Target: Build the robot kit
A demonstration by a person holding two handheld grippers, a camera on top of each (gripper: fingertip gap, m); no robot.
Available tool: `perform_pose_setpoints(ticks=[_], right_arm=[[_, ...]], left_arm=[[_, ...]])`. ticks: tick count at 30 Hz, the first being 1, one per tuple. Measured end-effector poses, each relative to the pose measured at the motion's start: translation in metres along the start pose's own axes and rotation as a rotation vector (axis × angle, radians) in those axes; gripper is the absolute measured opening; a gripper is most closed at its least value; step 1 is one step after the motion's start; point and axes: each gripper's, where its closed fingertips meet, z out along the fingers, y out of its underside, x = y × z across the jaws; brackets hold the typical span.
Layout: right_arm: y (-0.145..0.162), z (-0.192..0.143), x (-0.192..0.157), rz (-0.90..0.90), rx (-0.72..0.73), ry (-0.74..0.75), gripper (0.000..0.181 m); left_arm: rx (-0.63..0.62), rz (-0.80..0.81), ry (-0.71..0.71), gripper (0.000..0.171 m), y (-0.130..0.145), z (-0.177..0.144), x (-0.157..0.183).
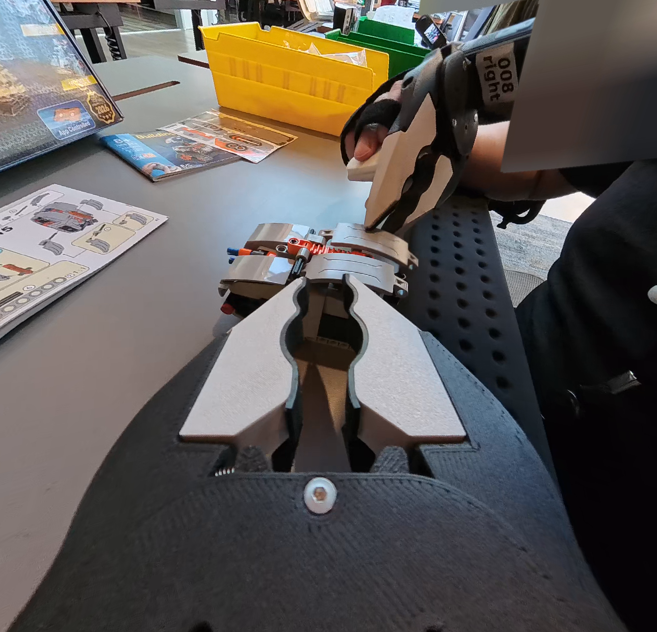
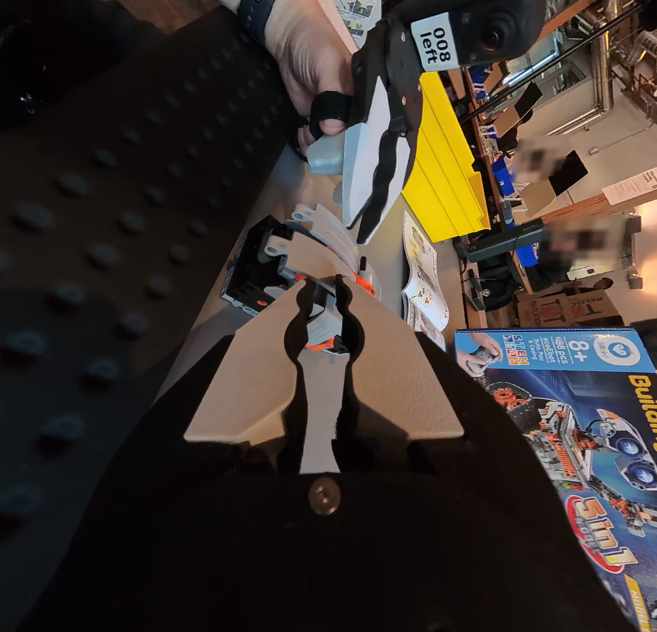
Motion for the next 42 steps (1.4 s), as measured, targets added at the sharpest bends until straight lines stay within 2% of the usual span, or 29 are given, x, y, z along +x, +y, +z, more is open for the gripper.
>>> perform_pose_setpoints(ticks=[7, 13, 15, 19, 25, 27, 30, 31, 33, 37, 42], right_arm=[[-0.007, -0.009, 0.016, 0.189, 0.097, 0.021, 0.004], [-0.002, -0.012, 0.017, 0.584, 0.165, -0.099, 0.013], [-0.002, -0.012, 0.020, 0.586, 0.170, -0.081, 0.013], [0.000, -0.012, 0.034, 0.534, 0.156, 0.056, 0.011], [0.003, -0.011, 0.036, 0.740, 0.213, -0.020, 0.008], [0.005, -0.011, 0.032, 0.687, 0.194, -0.021, 0.011], [0.007, -0.009, 0.030, 0.584, 0.143, 0.033, 0.029], [0.005, -0.007, 0.030, 0.580, 0.144, 0.034, 0.028], [0.003, -0.007, 0.032, 0.583, 0.146, 0.037, 0.014], [0.010, -0.007, 0.045, 0.786, 0.171, 0.015, 0.007], [0.013, -0.004, 0.049, 0.969, 0.217, -0.045, 0.010]], left_arm=[[-0.011, 0.006, 0.026, 0.018, 0.001, 0.002, 0.004], [-0.027, 0.021, 0.026, 0.021, 0.003, 0.005, 0.006], [-0.025, 0.027, 0.025, 0.021, 0.003, 0.005, 0.006], [-0.018, 0.032, 0.024, 0.024, 0.001, 0.005, 0.007], [-0.022, 0.057, 0.007, 0.024, 0.001, 0.006, 0.007], [-0.018, 0.061, 0.006, 0.026, 0.000, 0.007, 0.008], [-0.016, 0.066, 0.011, 0.026, -0.001, 0.008, 0.010], [-0.019, 0.071, 0.011, 0.026, -0.001, 0.008, 0.010], [-0.018, 0.075, 0.007, 0.026, -0.001, 0.008, 0.010], [-0.026, 0.087, 0.008, 0.025, 0.000, 0.009, 0.011], [-0.032, 0.095, -0.014, 0.028, 0.000, 0.009, 0.009]])
